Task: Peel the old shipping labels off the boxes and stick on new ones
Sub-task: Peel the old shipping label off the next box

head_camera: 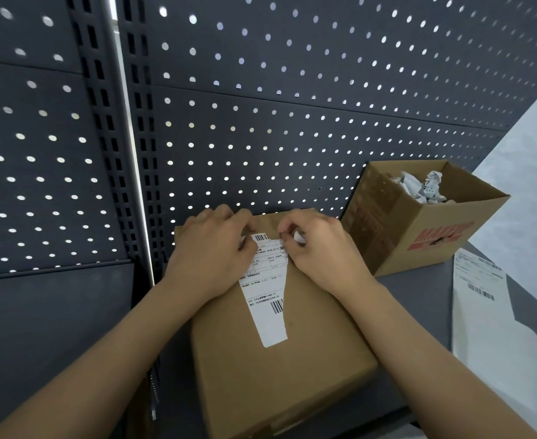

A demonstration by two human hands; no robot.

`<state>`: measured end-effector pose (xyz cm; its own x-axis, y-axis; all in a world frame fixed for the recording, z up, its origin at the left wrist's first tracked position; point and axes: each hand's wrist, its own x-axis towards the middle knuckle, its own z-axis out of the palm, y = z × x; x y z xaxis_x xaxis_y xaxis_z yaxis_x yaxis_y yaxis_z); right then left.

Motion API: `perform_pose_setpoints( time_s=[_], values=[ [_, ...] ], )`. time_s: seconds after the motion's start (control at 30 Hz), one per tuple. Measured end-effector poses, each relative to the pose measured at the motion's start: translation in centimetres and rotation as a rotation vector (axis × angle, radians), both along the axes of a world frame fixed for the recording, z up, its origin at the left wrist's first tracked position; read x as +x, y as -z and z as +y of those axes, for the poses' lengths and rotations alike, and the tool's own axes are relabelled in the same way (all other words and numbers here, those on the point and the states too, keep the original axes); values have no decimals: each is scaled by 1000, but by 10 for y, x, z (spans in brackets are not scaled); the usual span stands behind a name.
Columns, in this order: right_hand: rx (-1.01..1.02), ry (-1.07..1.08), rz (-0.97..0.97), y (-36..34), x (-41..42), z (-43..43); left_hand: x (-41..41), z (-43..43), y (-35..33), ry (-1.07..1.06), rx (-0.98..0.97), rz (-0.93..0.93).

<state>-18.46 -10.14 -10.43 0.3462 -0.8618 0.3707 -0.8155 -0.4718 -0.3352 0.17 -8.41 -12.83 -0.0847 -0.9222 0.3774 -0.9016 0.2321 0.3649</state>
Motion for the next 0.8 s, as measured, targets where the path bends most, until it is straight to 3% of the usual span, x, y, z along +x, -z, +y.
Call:
perform_pose_setpoints(
  time_s=[0.17,0.43,0.8],
  values=[
    [81,32,-15,-4,-1,1,0,2,0,1,-7,3],
    [35,-15,-31,0,-4,-1,-1,1,-2,-10,3,15],
    [-22,-42,102,2,-3,-7,-1,2,0,-13,-25,30]
  ],
)
